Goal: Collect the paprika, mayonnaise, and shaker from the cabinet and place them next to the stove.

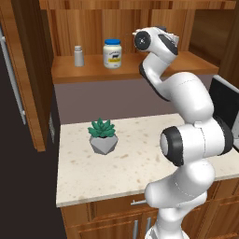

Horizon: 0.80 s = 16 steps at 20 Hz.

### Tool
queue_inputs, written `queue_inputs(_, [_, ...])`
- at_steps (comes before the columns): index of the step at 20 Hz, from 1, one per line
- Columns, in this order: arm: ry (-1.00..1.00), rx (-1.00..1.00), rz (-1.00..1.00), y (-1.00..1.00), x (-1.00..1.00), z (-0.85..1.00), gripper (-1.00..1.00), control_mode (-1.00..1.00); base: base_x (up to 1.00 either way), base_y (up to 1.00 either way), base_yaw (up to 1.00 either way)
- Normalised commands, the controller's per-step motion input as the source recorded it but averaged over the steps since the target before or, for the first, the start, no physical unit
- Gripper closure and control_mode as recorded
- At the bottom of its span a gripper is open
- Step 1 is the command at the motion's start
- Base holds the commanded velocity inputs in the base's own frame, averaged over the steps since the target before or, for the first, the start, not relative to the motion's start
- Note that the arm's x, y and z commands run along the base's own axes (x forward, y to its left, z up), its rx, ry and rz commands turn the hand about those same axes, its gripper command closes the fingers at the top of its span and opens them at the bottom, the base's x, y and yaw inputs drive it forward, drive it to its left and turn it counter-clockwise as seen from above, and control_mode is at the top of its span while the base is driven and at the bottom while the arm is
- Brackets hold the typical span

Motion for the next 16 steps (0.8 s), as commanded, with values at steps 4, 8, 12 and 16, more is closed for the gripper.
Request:
queue_inputs(4, [-0.04, 0.00, 0.00, 0.00, -0.17, 0.00, 1.00, -1.00, 0.00, 0.00, 0.00])
queue_inputs(8, [-0.06, 0.00, 0.00, 0.00, -0.20, 0.00, 1.00, -1.00, 0.00, 0.00, 0.00])
queue_inputs(12, [-0.07, 0.00, 0.00, 0.00, -0.21, 0.00, 1.00, -1.00, 0.00, 0.00, 0.00])
queue_inputs(16, [-0.04, 0.00, 0.00, 0.00, -0.17, 0.00, 1.00, -1.00, 0.00, 0.00, 0.00])
